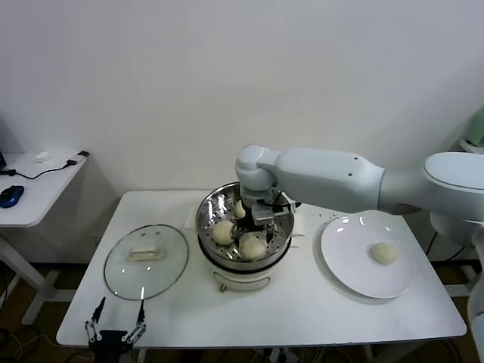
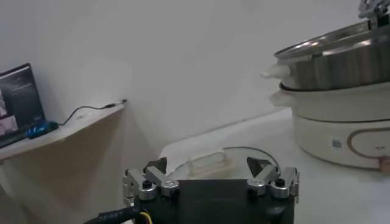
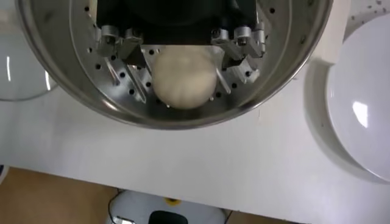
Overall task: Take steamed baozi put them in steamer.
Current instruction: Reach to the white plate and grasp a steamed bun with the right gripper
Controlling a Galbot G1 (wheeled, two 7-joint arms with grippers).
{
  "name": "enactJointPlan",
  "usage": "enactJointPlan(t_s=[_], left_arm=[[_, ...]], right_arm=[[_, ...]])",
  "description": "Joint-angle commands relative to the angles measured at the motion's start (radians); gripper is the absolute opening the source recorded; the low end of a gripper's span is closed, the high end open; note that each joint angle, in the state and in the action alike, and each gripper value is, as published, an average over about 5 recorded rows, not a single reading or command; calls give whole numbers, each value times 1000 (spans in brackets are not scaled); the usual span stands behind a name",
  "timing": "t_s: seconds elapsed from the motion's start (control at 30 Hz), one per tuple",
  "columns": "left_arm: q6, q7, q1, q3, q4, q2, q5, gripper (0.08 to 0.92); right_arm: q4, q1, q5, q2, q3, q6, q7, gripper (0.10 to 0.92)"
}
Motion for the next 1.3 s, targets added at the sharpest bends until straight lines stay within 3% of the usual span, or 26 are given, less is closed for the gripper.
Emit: enactJointPlan(t_s=[0.03, 0.23, 0.4, 0.5, 0.6, 0.87, 1.07, 1.3], left_arm=[[1, 1, 3, 4, -3, 7, -1, 823], [-2, -1, 6, 8, -1, 12, -13, 823], [-1, 0, 7, 25, -8, 10, -5, 823], [-1, 0, 8, 25, -13, 14, -3, 823], [0, 0, 9, 22, -16, 15, -4, 823], [-6, -1, 26, 23, -17, 5, 6, 823], [-10, -7, 37, 22, -17, -4, 9, 823], [-11, -7, 41, 20, -16, -14, 18, 823]], right_arm=[[-39, 90, 88, -72, 0, -74, 34, 823], [-25, 281, 342, -239, -228, -534, 232, 823], [-58, 278, 571, -371, -224, -893, 199, 823], [-83, 244, 624, -457, -196, -978, 161, 823], [-82, 203, 603, -545, -180, -989, 127, 823], [-114, -172, 301, -734, 110, -937, 37, 823], [-241, -472, 50, -722, 407, -826, 8, 823], [-344, -594, 11, -659, 523, -796, 30, 823]])
